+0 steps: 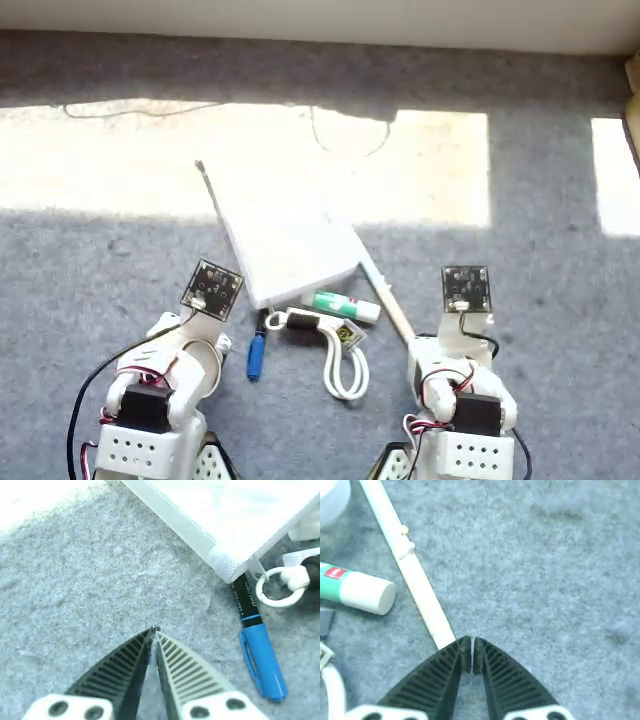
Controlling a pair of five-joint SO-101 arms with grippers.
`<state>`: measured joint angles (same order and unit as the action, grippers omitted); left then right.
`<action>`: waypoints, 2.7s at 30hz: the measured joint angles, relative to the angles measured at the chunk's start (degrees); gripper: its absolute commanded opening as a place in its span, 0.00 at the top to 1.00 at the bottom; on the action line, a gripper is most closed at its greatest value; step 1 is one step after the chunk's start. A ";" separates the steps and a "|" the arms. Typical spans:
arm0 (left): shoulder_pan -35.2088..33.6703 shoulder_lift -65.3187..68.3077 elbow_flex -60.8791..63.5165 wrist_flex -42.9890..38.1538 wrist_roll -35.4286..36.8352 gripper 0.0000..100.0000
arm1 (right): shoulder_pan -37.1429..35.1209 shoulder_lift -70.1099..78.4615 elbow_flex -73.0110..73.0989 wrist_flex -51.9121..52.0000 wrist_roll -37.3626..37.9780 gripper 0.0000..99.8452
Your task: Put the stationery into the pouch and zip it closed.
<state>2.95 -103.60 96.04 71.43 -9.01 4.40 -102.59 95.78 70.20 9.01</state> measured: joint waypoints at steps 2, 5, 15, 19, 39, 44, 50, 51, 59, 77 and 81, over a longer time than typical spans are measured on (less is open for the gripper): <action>0.00 0.00 0.00 0.00 0.00 0.99 | 0.00 0.00 0.00 0.00 0.00 0.98; 0.00 0.00 0.00 0.00 0.00 0.99 | 0.00 0.00 0.00 0.00 0.00 0.98; 0.00 0.00 0.00 0.00 0.00 0.99 | 0.00 0.00 0.00 0.00 0.00 0.98; 0.00 0.00 0.00 0.00 0.00 0.99 | 0.00 0.00 0.00 0.00 0.00 0.98; 0.00 0.00 0.00 0.00 0.00 0.99 | 0.97 -0.26 -10.90 -1.67 0.00 0.98; 0.00 0.00 0.00 0.00 0.00 0.99 | 0.97 -0.62 -16.18 -1.67 0.00 0.98; 0.00 0.00 0.00 0.00 0.00 0.99 | 0.97 -0.62 -18.99 -1.67 0.00 0.97; 0.00 0.00 0.00 0.00 0.00 0.99 | 0.97 -0.62 -19.08 -1.67 0.00 0.97; 0.00 0.00 0.00 0.00 0.00 0.99 | 0.88 -0.62 -19.08 -1.67 0.00 0.97; 0.00 0.00 0.00 0.00 0.00 0.99 | -6.51 -0.44 -22.77 -0.70 1.67 0.97; 0.00 0.00 0.00 0.00 0.00 0.99 | -8.35 2.02 -24.97 -0.70 1.67 0.97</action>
<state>2.95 -103.60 96.04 71.43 -9.01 -3.96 -100.57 70.81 69.49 10.68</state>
